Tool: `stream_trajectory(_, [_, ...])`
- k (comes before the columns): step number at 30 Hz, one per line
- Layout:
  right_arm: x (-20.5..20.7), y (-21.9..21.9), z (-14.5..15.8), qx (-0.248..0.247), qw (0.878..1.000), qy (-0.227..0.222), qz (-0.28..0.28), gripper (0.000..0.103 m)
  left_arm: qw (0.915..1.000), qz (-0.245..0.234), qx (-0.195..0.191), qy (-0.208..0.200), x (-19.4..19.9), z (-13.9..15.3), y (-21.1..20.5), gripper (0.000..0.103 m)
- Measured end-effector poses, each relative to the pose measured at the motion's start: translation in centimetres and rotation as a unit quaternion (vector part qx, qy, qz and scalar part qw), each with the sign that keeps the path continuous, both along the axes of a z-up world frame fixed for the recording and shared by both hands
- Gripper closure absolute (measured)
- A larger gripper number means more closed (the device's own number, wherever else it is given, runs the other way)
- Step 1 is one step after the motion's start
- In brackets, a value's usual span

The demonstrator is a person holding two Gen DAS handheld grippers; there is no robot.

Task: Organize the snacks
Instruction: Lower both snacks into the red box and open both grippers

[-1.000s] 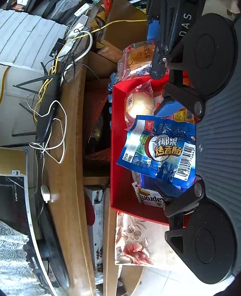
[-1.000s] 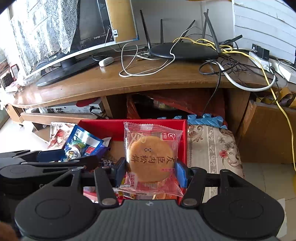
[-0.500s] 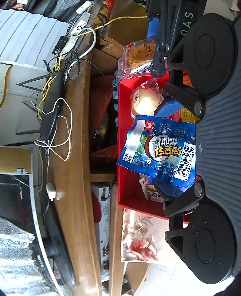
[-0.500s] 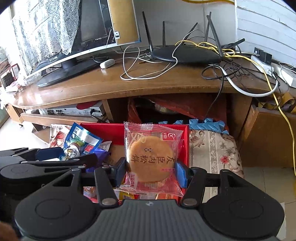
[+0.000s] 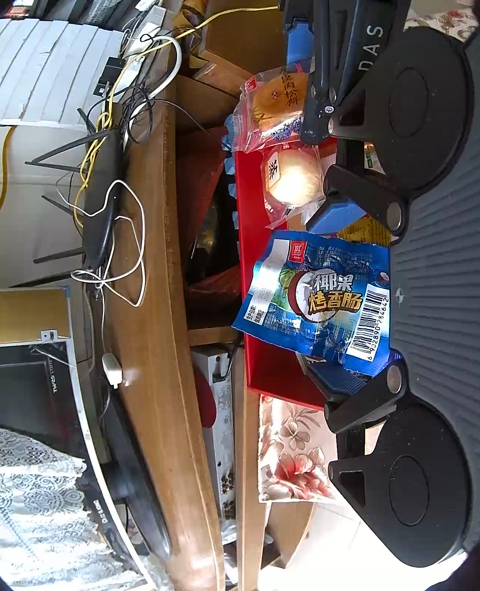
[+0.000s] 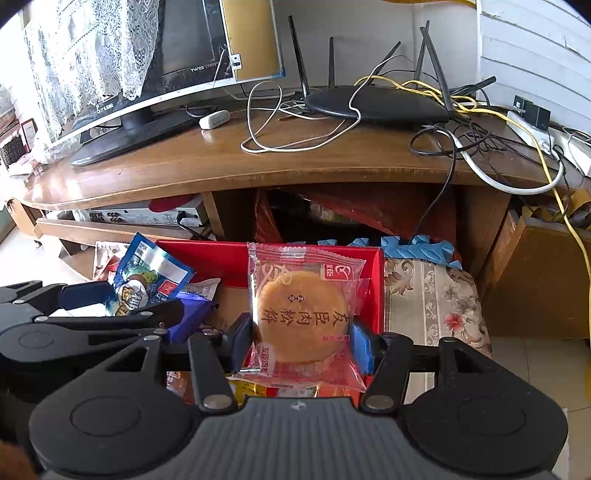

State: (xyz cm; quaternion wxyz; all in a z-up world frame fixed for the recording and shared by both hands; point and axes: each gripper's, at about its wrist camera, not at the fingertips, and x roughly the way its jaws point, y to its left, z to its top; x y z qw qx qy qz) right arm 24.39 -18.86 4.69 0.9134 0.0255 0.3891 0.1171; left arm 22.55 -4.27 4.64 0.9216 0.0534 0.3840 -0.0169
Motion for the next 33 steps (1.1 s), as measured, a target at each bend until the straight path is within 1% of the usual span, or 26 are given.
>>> stream_trajectory(8, [0.3,0.4,-0.6,-0.009,1.0,0.007,0.0,0.046,0.9999,0.002,0.009,0.005,0.2,-0.5,0.0,0.024])
stream_trajectory(13, [0.8,0.7,-1.6,-0.016,1.0,0.021,0.002,0.045,0.9996,0.004,0.017,0.02,0.7,-1.5,0.1,0.024])
stream_trajectory(22, [1.3,0.3,-3.0,-0.009,0.999,0.047,0.003,0.044,0.9986,0.011,0.019,0.048,0.9,-2.7,0.3,0.021])
stream_trajectory(26, [1.2,0.0,-3.0,-0.008,0.999,0.045,0.0,0.038,0.9987,0.014,0.022,0.044,0.8,-2.6,0.3,0.019])
stream_trajectory(28, [1.1,-0.1,-2.8,-0.005,0.999,0.042,-0.004,0.036,0.9989,0.015,0.017,0.041,0.6,-2.4,0.5,0.018])
stream_trajectory(33, [0.3,-0.2,-2.2,-0.002,0.999,0.036,-0.007,0.034,0.9992,0.016,0.01,0.035,0.0,-1.8,0.6,0.016])
